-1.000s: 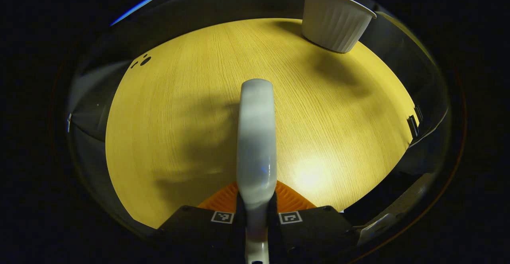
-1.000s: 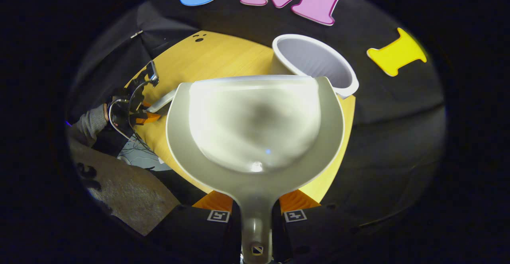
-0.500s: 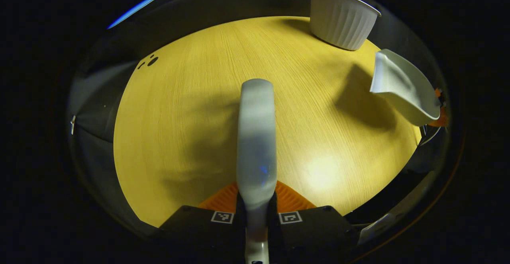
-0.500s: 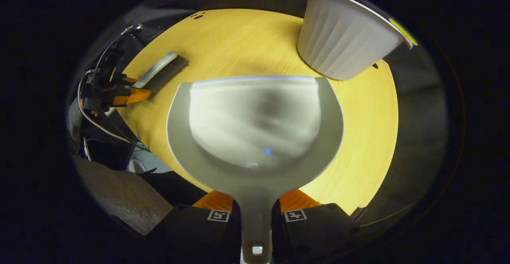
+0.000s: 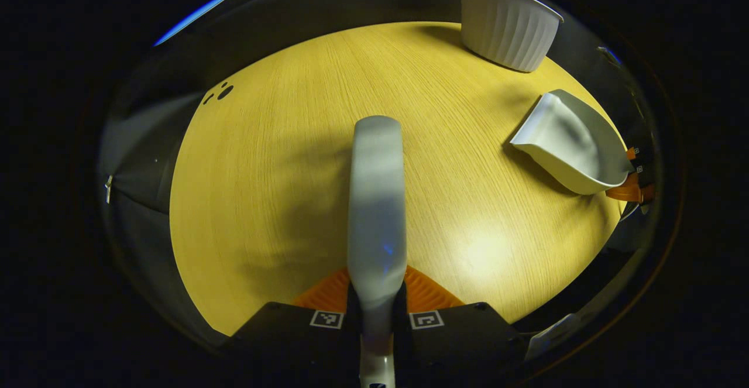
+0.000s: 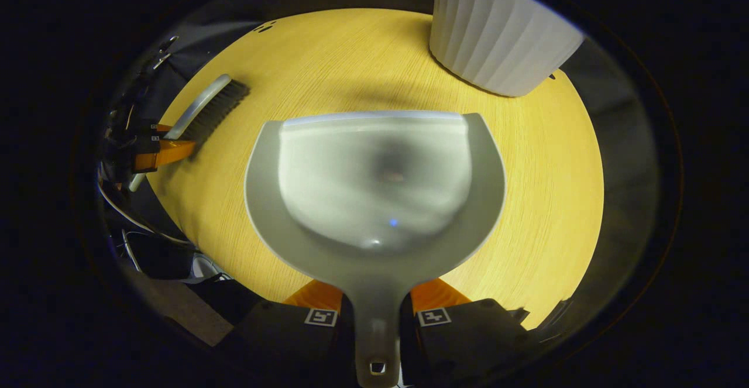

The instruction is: Pick up the small broom and dustpan from the desktop, sweep the trash into the dustpan with the broom, and then empty the trash into the garbage bin.

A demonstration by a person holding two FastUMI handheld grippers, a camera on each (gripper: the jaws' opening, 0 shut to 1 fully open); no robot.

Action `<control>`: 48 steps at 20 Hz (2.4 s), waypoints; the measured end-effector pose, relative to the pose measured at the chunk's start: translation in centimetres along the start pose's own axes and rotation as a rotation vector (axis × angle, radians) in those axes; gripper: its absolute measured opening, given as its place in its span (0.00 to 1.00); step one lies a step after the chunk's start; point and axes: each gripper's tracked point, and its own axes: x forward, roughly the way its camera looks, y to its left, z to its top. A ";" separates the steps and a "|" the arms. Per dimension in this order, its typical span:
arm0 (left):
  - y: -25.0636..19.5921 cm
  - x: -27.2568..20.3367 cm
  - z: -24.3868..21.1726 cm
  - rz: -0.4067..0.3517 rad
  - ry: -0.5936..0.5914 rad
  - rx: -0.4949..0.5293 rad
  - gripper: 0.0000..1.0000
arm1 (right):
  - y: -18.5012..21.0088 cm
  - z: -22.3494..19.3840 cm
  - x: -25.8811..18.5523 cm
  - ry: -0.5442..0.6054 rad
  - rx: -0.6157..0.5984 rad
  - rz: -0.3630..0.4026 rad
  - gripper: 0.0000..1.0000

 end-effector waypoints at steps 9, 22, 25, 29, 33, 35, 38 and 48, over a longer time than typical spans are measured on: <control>0.5 -0.1 0.0 0.007 0.011 0.032 0.30 | 0.8 -0.1 0.9 -0.008 0.001 -0.015 0.40; 1.6 -3.0 0.0 0.075 -0.034 0.047 0.35 | 1.6 -0.6 -1.2 -0.043 0.064 0.021 0.46; 1.5 -5.5 0.5 0.088 -0.088 0.017 0.41 | 1.3 0.0 -4.9 -0.119 0.065 0.036 0.46; 0.3 -12.0 4.6 0.066 -0.314 -0.106 0.42 | 0.2 3.3 -12.3 -0.329 0.031 0.012 0.47; -0.5 -19.9 11.3 0.079 -0.613 -0.178 0.42 | -0.2 7.9 -19.1 -0.558 -0.005 -0.011 0.46; -1.3 -23.5 14.4 0.075 -0.737 -0.203 0.41 | -0.2 10.1 -22.1 -0.668 -0.002 -0.008 0.46; -2.6 -28.2 17.2 0.077 -0.870 -0.233 0.41 | -0.9 12.3 -25.7 -0.803 0.009 -0.021 0.39; -5.8 -32.2 19.7 0.046 -0.955 -0.257 0.41 | -3.0 14.5 -31.6 -0.992 0.010 -0.051 0.49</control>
